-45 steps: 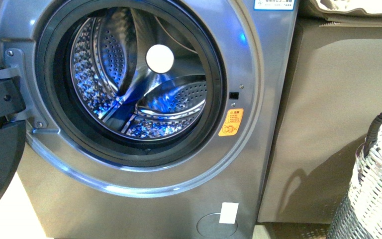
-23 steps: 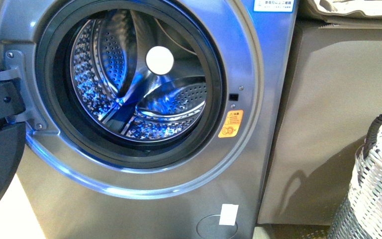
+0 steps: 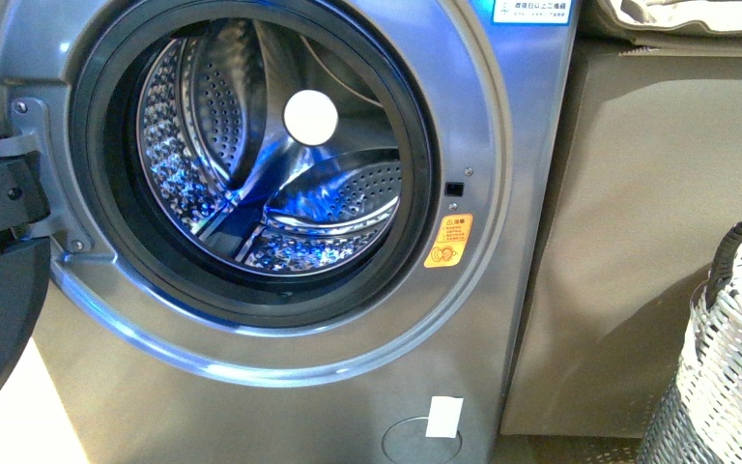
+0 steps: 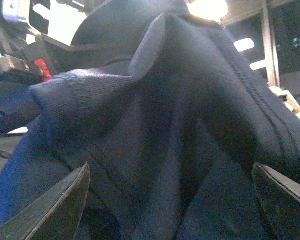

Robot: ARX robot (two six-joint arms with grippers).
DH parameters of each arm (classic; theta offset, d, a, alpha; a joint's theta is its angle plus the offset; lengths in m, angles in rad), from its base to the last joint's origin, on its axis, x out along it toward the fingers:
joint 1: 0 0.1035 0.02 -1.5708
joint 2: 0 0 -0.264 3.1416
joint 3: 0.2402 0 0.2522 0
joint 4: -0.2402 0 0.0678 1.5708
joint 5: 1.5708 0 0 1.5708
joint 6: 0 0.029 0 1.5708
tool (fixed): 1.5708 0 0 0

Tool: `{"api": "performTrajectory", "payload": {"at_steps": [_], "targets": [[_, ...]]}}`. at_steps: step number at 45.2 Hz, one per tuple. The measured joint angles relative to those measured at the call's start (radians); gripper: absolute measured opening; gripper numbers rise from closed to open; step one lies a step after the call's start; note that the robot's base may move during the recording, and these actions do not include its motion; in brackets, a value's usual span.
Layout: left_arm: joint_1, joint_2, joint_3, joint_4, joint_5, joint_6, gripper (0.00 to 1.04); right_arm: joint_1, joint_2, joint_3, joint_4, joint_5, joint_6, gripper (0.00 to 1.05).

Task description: Collect clothes from washing machine

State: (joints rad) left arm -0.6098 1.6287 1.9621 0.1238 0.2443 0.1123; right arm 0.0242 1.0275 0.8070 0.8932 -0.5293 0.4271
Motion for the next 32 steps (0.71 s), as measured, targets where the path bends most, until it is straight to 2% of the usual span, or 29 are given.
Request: {"api": "performTrajectory", "payload": {"at_steps": [17, 26, 32], "targets": [[0.001, 0.000, 0.000, 0.000, -0.008, 0.000, 0.16, 0.204, 0.290, 0.340, -0.282, 0.053, -0.276, 0.97], [0.004, 0.000, 0.000, 0.000, -0.012, 0.000, 0.16, 0.258, 0.399, 0.459, -0.298, 0.102, -0.343, 0.97], [0.004, 0.000, 0.002, 0.000, -0.013, 0.000, 0.16, 0.274, 0.448, 0.507, -0.247, 0.154, -0.359, 0.97]]}}
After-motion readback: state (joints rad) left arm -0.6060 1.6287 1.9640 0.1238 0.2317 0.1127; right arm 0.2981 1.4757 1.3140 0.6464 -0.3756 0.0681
